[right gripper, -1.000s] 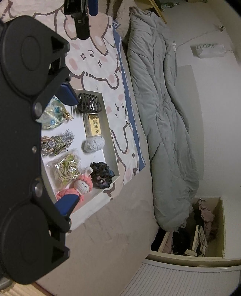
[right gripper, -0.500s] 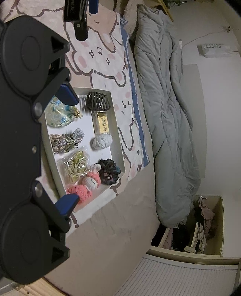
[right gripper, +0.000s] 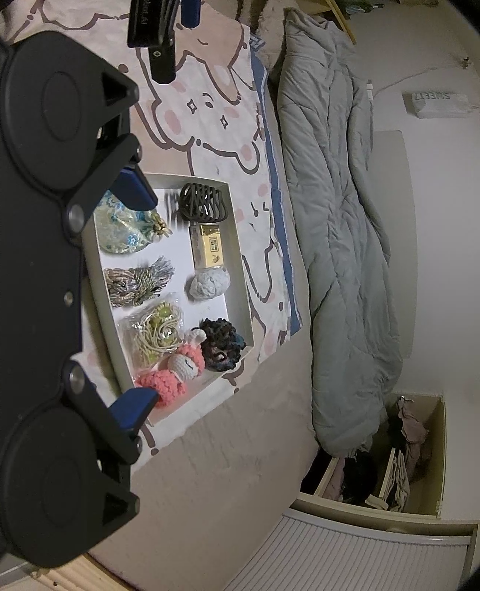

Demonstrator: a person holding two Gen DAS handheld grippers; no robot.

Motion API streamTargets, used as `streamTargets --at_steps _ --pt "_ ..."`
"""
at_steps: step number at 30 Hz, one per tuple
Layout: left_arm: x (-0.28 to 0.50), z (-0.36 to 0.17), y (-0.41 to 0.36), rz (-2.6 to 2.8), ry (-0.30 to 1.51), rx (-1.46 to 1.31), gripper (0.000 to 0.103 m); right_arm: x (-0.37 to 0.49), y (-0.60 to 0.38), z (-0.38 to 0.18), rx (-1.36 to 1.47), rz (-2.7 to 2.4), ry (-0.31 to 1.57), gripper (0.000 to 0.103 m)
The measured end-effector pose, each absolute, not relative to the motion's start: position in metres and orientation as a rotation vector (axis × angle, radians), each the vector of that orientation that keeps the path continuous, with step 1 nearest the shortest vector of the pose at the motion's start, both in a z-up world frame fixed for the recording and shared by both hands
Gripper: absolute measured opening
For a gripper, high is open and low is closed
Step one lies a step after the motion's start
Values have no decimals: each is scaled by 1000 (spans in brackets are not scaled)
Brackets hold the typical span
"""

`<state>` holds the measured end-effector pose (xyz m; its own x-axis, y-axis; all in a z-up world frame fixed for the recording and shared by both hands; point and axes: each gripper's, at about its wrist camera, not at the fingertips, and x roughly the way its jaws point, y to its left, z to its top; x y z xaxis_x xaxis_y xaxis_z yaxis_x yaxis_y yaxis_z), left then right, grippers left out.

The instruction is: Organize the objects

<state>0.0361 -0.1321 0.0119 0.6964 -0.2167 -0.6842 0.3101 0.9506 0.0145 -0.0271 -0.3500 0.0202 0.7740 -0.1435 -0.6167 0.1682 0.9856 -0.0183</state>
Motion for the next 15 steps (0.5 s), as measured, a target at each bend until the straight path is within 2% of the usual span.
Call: streamTargets --at_steps 15 --pt "38 9 -133 -282 755 143 103 -27 -350 19 29 -181 679 103"
